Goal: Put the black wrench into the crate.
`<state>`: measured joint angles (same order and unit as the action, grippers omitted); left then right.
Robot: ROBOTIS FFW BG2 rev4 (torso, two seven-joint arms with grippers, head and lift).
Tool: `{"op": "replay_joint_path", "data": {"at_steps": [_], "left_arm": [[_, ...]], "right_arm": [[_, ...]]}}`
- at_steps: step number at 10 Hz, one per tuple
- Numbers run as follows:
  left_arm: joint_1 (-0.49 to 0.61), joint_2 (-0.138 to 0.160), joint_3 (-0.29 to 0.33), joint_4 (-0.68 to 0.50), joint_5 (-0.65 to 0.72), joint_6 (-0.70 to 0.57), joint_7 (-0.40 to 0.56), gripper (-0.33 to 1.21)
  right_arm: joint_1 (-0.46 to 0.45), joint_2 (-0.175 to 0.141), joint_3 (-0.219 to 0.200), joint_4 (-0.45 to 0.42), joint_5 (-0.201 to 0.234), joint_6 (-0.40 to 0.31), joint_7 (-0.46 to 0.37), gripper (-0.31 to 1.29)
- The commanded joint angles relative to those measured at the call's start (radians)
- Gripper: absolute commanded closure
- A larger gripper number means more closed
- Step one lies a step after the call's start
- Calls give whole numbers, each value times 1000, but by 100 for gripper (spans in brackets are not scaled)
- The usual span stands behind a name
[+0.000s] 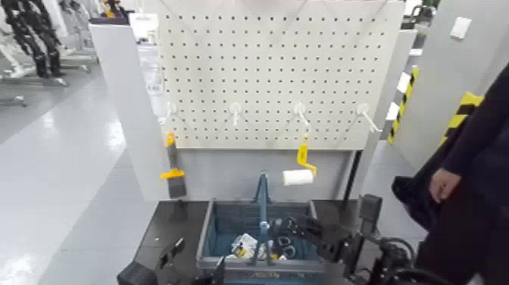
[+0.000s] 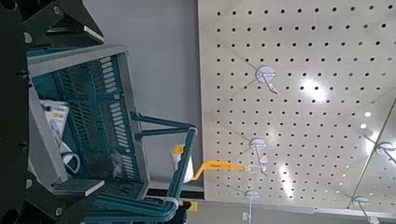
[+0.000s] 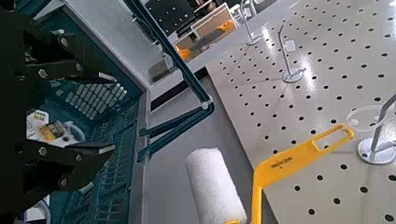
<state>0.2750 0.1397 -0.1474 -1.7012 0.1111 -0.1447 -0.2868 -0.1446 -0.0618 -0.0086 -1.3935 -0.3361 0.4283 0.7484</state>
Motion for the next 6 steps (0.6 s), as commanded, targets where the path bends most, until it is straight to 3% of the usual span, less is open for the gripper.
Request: {"op": "replay_joint_path", "data": {"at_steps": [1,4,6], "left_arm": [[1,0,0,0,1,-1,0,21],[1,0,2,0,1,1,0,21],[1,0,3,0,1,1,-2,21]], "right_arm": [[2,0,-1,-9,-6,-13,2,8],[8,0,-1,-22,-18,-29,3,8],[39,0,-2,-79,-20,-54,-24,8]]}}
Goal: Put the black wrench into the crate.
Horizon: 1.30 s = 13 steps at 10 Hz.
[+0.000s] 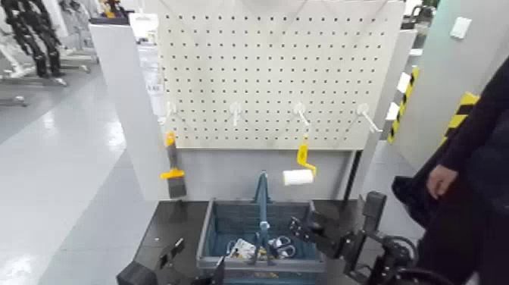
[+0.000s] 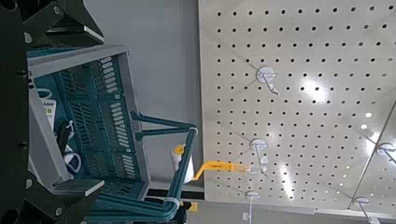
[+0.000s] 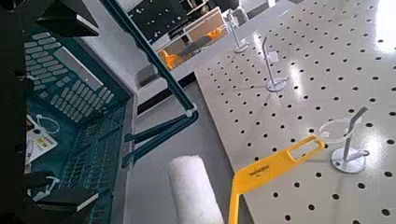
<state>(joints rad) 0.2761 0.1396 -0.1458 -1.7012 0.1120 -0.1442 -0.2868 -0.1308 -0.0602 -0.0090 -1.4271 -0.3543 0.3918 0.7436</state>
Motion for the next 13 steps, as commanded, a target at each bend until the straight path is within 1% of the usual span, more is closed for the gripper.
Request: {"op": "replay_joint_path", "data": {"at_steps": [1,2,3,4,5,6,7,8,9,10,11,12,13], "left_arm": [[2,-2,2,0,0,2,0,21],[2,-3,3,0,0,2,-2,21],[2,-2,3,0,0,2,-2,21],[3,-2,6,-2,2,2,0,21],[3,-2,8,0,2,2,0,21],[5,-2,9,-2,2,2,0,21],[9,0,12,-3,2,2,0,21],[12,-3,17,-5,2,2,0,21],[17,-2,20,-8,2,2,0,21],[20,-2,25,-9,2,2,0,21],[23,-3,26,-9,2,2,0,21],[29,-6,31,-11,0,2,1,21],[32,-12,37,-12,0,3,1,21]], "right_arm": [[53,2,-9,-76,-3,-59,-33,8],[83,3,-9,-110,-12,-117,-61,8],[126,10,-9,-159,-8,-169,-102,8],[183,16,-6,-210,17,-215,-156,8],[227,20,4,-231,15,-274,-201,8],[281,31,6,-259,14,-314,-245,8],[342,39,3,-292,31,-372,-302,9],[385,39,3,-314,55,-406,-336,9],[428,39,14,-329,72,-444,-386,9],[461,40,24,-340,84,-476,-423,9],[497,40,35,-363,109,-496,-460,9],[534,40,50,-392,121,-488,-497,10],[560,40,55,-403,121,-482,-504,9]]}}
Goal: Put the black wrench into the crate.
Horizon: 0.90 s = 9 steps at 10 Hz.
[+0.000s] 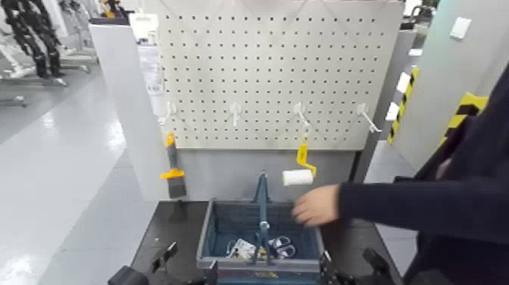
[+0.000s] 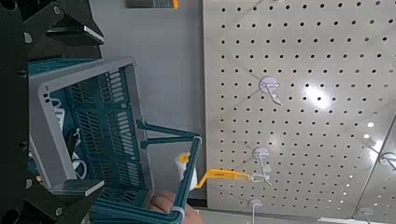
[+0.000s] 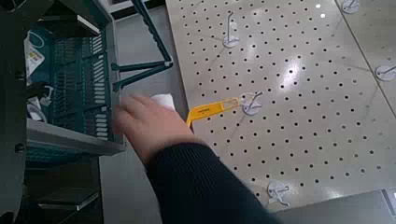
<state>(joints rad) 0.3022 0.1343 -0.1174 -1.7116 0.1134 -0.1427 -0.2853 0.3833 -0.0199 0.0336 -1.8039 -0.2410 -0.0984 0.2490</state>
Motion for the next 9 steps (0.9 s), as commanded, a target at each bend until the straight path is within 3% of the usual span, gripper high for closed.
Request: {"op": "replay_joint_path", "data": {"at_steps": [1,4,9], "left_arm": [[9,-9,12,-2,-3,2,-2,21],[20,-16,21,-5,-4,3,0,21],[29,-24,28,-11,-12,5,0,21]], "right_arm": [[65,-3,15,-35,9,8,-10,9],[115,-5,40,-66,51,-12,-94,10],[118,-5,45,-77,89,-20,-109,10]]}}
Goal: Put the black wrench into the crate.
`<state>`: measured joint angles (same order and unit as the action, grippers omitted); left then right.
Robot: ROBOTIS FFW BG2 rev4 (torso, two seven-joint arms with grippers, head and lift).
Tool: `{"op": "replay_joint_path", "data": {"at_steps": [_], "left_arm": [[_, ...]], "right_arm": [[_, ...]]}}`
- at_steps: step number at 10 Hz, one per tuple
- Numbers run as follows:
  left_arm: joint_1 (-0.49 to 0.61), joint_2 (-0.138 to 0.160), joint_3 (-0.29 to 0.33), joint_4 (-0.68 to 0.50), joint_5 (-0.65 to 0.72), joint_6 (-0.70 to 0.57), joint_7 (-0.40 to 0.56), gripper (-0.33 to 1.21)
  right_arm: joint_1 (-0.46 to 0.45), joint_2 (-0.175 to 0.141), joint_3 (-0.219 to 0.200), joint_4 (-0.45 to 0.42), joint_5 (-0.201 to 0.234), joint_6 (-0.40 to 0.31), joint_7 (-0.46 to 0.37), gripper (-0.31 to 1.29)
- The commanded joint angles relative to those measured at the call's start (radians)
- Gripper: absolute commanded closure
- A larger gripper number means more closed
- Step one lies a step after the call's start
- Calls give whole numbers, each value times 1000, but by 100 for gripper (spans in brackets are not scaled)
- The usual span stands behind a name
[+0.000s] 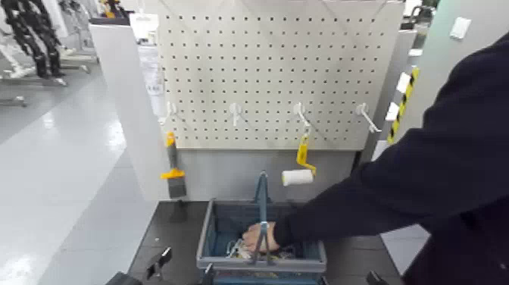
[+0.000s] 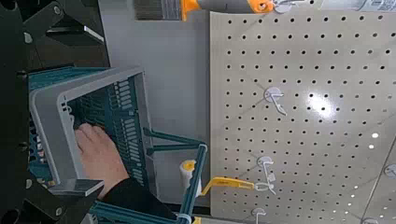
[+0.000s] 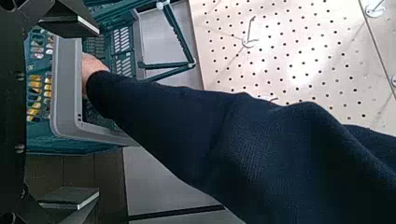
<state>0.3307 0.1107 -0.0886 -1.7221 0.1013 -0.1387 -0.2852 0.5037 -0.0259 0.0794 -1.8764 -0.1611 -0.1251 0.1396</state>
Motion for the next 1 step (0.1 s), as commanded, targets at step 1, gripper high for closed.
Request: {"op": "replay_joint_path", "data": {"at_steps": [1], "left_arm": [[1,0,1,-1,0,1,1,21]], "right_arm": [[-2,3,0,-9,12,24,2,11]]}}
